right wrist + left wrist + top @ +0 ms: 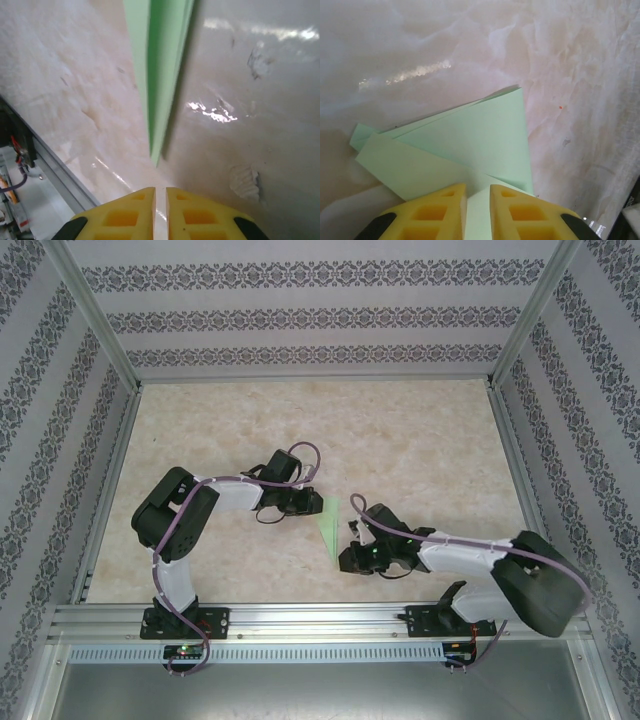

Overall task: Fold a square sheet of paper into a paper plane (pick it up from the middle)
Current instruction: Fold the wing for the fifth time at the center of the table.

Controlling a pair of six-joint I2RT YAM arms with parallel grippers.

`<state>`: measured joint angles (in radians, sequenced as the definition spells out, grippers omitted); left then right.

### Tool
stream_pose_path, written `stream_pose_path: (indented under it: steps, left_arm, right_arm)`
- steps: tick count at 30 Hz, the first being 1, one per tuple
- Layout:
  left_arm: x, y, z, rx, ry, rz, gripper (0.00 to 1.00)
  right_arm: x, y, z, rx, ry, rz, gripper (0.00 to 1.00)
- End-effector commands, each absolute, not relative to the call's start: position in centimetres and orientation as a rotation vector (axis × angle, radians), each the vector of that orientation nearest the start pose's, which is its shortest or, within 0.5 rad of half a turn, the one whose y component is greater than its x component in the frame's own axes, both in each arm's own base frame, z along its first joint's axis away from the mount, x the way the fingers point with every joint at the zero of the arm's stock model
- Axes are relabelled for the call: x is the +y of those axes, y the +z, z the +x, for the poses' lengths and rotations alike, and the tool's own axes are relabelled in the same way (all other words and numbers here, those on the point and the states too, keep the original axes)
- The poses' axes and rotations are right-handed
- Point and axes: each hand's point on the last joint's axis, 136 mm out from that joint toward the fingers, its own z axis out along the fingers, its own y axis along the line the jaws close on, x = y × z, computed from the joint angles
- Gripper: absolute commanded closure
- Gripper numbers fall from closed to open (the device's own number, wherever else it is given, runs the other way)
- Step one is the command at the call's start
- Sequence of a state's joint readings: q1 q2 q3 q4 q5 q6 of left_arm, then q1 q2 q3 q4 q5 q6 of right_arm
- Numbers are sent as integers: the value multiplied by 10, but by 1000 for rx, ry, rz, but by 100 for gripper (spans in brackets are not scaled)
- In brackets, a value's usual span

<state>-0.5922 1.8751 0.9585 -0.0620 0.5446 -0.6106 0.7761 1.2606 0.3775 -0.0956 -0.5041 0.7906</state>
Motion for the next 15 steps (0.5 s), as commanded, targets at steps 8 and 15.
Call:
stream_pose_path:
  steps: [8,15]
  left_arm:
    - [-289,99,304,2649,-871,143,48]
    - [-277,100,280,2726,-687,44,33]
  right_arm:
    - [179,71,216,2490,773,205,60]
    - [185,87,232,2413,841,188,48]
